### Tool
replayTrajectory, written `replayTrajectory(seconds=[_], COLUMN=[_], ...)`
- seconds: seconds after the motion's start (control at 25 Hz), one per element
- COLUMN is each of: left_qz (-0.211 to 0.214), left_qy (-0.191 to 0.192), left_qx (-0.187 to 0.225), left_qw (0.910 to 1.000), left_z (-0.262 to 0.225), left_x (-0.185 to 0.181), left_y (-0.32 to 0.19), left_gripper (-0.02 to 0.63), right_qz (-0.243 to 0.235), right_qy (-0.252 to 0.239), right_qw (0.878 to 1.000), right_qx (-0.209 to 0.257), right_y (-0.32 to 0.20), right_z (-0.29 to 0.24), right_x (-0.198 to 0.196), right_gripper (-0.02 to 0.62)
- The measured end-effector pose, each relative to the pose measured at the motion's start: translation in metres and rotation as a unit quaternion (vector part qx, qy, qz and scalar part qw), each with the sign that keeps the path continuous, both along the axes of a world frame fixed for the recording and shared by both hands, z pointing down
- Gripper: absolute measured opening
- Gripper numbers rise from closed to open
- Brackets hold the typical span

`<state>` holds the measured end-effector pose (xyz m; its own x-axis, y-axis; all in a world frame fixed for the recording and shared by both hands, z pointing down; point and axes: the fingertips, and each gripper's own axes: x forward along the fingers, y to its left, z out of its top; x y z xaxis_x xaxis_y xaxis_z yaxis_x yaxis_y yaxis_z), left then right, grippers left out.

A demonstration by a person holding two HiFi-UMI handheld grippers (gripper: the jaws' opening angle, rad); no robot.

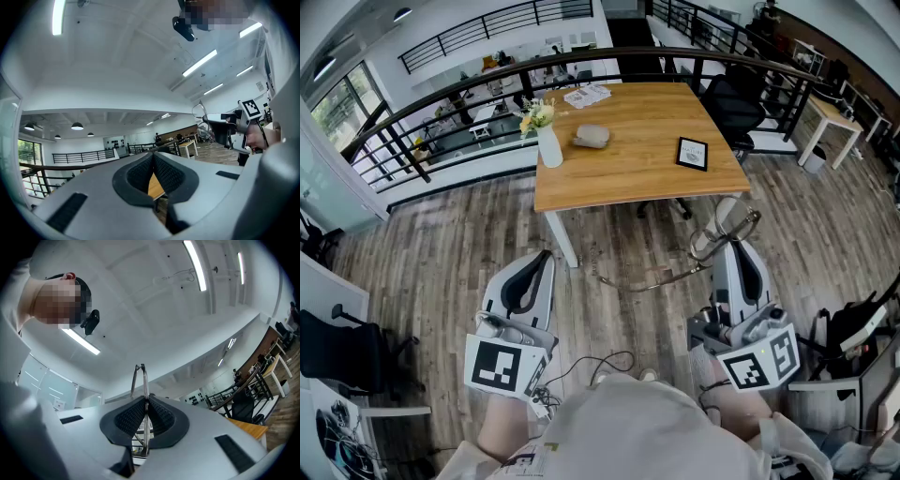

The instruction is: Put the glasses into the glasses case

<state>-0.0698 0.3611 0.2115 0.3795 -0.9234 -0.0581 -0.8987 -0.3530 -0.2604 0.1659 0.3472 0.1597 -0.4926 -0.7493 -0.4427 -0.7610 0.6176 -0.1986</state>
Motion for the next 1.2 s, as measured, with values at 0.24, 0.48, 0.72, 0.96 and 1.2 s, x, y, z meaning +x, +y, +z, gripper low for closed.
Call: replayTrajectory(seconds=[0.24, 0.48, 0.72, 0.96, 1.2], left_qz=[0.0, -0.004, -0.012, -0.021, -0.023], left_qy=[-0.005, -0.007, -0.006, -0.011, -0.013], left_qx=[-0.006, -0.014, -0.018, -0.023, -0.018], left_qw=[1.0, 0.9999, 0.9997, 0.9995, 0.9995], left_z=[0.006, 0.01, 0.015, 0.022, 0.021], left_x=[0.015, 0.031, 0.064, 0.096, 0.116], left_y=[-0.003, -0.008, -0.012, -0.01, -0.014], left_gripper=[0.017, 0.017, 0.017, 0.017, 0.017], right_qz=[0.0, -0.001, -0.012, -0.017, -0.02], right_qy=[-0.008, -0.027, -0.018, -0.019, -0.02], right_qw=[1.0, 0.999, 0.999, 0.999, 0.999], right_qx=[-0.007, -0.018, -0.024, -0.027, -0.021], right_y=[-0.005, -0.013, -0.018, -0.026, -0.031], right_z=[0.007, 0.011, 0.02, 0.026, 0.025], right_x=[0.015, 0.038, 0.069, 0.103, 0.122], right_gripper=[0.046, 0.046, 0.046, 0.046, 0.046])
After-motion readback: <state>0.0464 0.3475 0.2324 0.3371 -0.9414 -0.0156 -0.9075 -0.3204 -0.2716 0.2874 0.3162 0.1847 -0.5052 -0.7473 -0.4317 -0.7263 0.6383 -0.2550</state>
